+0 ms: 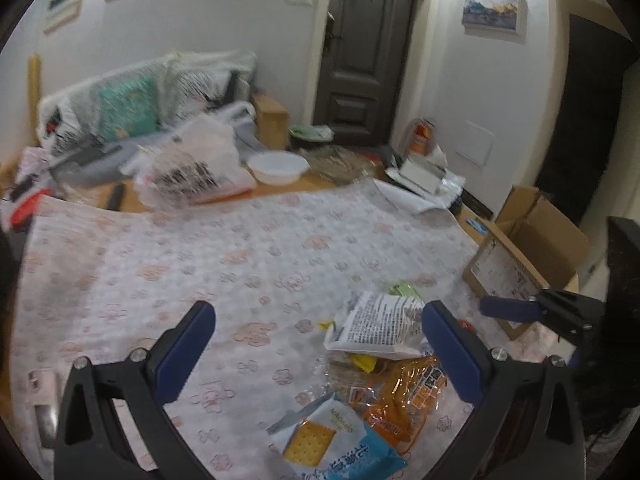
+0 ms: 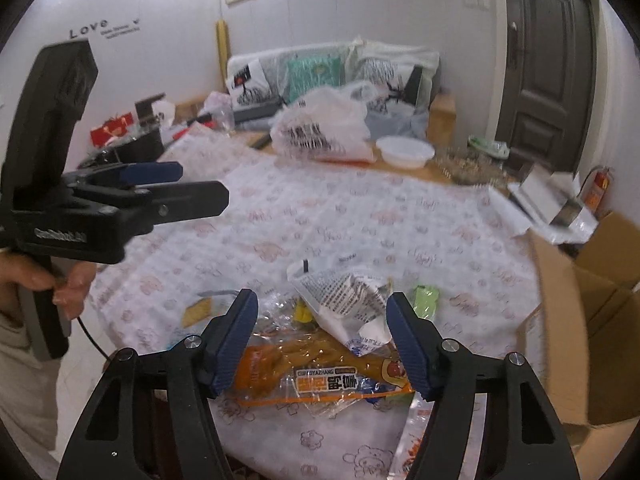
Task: Organize snacks
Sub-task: 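Lower both grippers onto the white printed snack bag and close them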
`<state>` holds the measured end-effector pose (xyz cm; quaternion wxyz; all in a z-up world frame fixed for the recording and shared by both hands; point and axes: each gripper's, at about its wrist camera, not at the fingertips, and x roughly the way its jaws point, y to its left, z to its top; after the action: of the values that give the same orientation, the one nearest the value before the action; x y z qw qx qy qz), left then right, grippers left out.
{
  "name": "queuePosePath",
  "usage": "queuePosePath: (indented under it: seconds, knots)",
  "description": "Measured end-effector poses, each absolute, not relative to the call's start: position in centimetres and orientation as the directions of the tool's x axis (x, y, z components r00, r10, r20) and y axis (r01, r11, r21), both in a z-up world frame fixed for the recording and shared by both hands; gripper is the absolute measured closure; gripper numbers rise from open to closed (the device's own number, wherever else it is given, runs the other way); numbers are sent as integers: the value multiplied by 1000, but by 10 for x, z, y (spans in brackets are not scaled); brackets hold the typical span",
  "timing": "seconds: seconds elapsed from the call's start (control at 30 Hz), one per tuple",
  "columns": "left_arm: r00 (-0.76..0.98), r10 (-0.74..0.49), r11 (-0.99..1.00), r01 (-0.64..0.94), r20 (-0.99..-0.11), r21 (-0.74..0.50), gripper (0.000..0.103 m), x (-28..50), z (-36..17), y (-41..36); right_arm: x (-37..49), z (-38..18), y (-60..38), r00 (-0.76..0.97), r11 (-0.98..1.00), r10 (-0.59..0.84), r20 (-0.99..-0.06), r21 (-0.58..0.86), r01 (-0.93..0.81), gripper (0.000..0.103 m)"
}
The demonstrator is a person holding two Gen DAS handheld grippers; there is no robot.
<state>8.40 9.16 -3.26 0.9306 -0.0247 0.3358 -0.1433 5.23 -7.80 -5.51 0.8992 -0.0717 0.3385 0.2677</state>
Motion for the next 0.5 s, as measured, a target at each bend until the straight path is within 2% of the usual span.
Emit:
queuePosePath:
  seconds: [0.23,0.33,0.5]
  knots:
    - [587,-381,916,347,-715,-203,1,138,-70,65,96,-90,-75,560,859,416,-716,108,-500,38]
    - [523,-413,897,375,-745,-234,1,157,-87,52,110,-101,-76,540,863,412,-734,126,-488,30]
    - [437,-454,874,388,-776,-293,2,177,-114,42,127,-117,-76,502,856,419,-756,145,-497,30]
